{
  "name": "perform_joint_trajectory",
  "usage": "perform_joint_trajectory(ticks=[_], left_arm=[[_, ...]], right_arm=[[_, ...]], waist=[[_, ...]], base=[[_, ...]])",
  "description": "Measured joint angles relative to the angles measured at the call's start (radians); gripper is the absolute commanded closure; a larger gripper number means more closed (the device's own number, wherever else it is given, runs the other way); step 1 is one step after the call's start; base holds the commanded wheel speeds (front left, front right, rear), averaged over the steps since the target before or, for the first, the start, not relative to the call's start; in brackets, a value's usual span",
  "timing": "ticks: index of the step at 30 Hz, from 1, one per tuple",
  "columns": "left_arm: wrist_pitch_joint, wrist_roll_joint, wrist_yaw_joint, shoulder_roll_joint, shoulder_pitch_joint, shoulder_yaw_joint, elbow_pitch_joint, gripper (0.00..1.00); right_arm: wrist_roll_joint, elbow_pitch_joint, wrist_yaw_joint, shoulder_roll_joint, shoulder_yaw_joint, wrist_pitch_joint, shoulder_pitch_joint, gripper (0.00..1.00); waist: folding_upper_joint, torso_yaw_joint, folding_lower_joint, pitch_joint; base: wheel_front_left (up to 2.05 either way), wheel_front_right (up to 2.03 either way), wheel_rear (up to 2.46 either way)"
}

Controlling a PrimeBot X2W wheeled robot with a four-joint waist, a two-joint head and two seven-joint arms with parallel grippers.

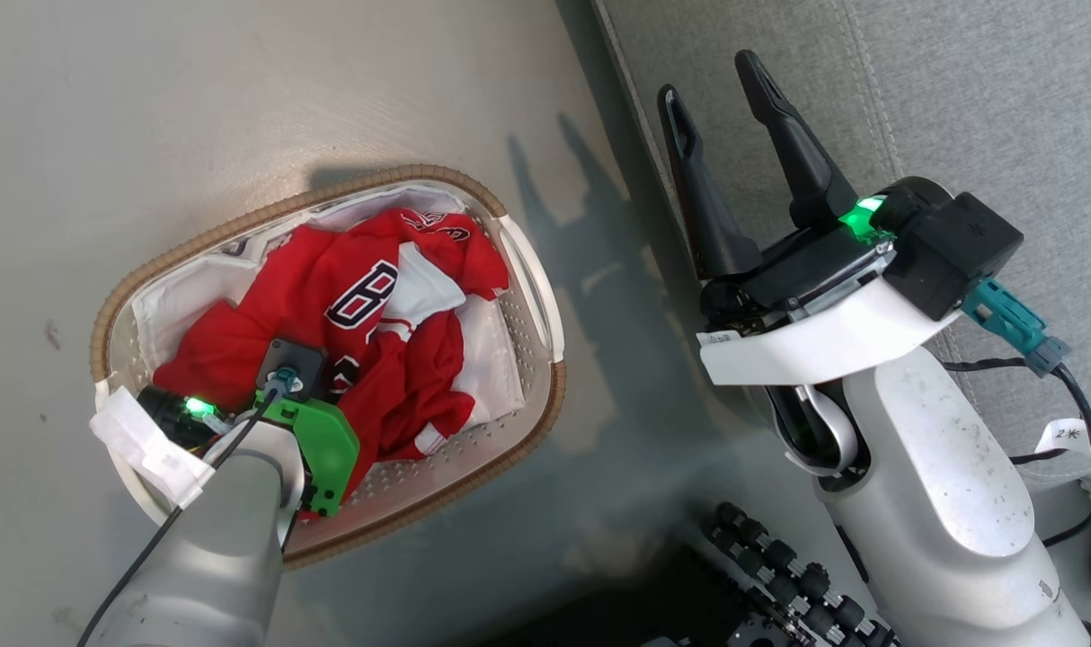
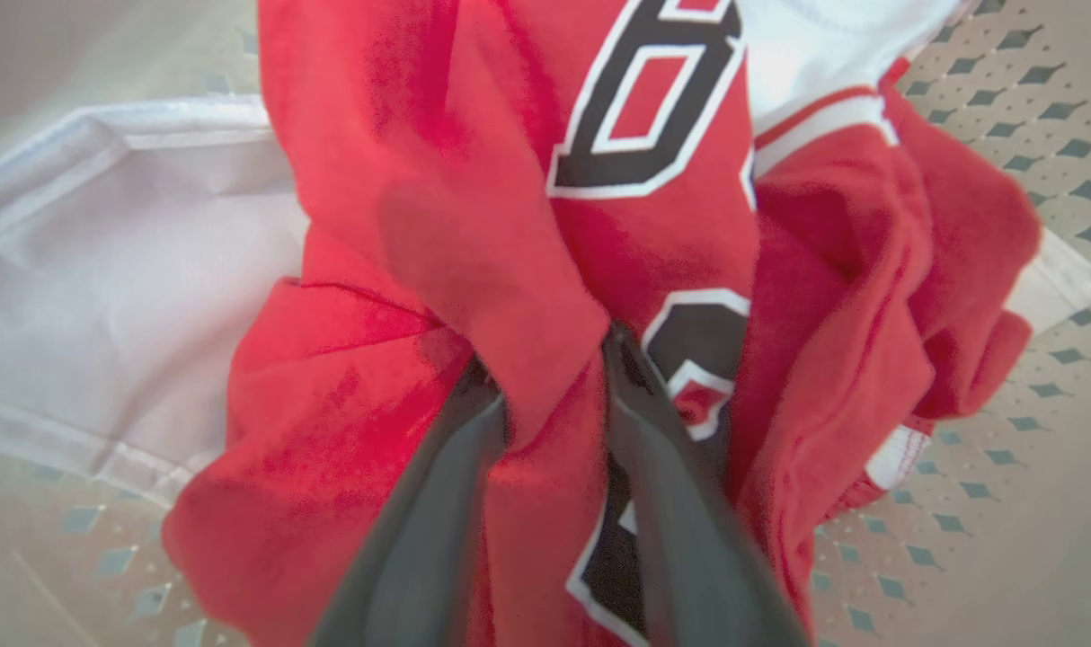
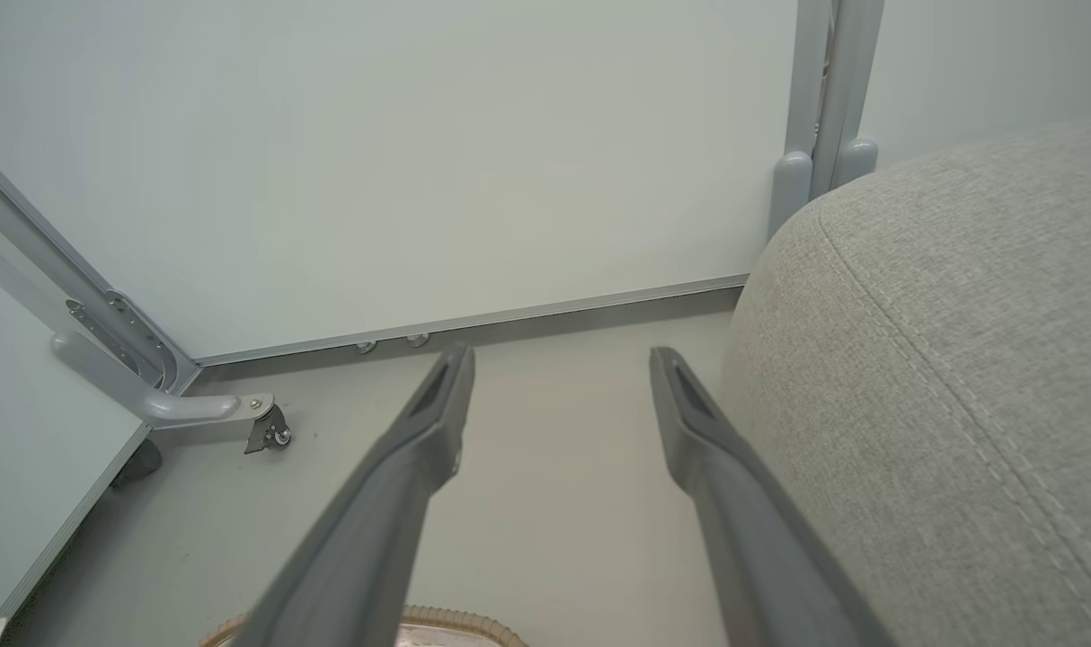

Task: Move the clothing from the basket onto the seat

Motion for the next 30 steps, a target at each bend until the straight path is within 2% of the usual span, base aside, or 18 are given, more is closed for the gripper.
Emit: perform_joint_trajectory(ticks=[9,18,30], left_arm=[[-0.012,-0.046,-0.013,-0.024,0.054,0.009,-0.021,1.00],[-0.016,-0.107,-0.024,-0.043,0.212,0.005,-0.274,1.00],[-0.016,-0.224,-0.028,-0.049,0.398,-0.023,-0.572,1.00]], right_arm=[[-0.009,0.032,0.000,0.000,-0.001,0.000,0.023,0.00],[-0.027,0.082,0.000,0.001,-0.034,0.000,0.104,0.00],[-0.085,0.152,0.000,-0.003,-0.065,0.000,0.236,0.00]], waist=[[0.0000,0.006,0.0000,-0.075],[0.0000,0.041,-0.0001,-0.201],[0.0000,0.122,-0.0001,-0.400]], base=[[0.00,0.00,0.00],[0.00,0.00,0.00],[0.00,0.00,0.00]])
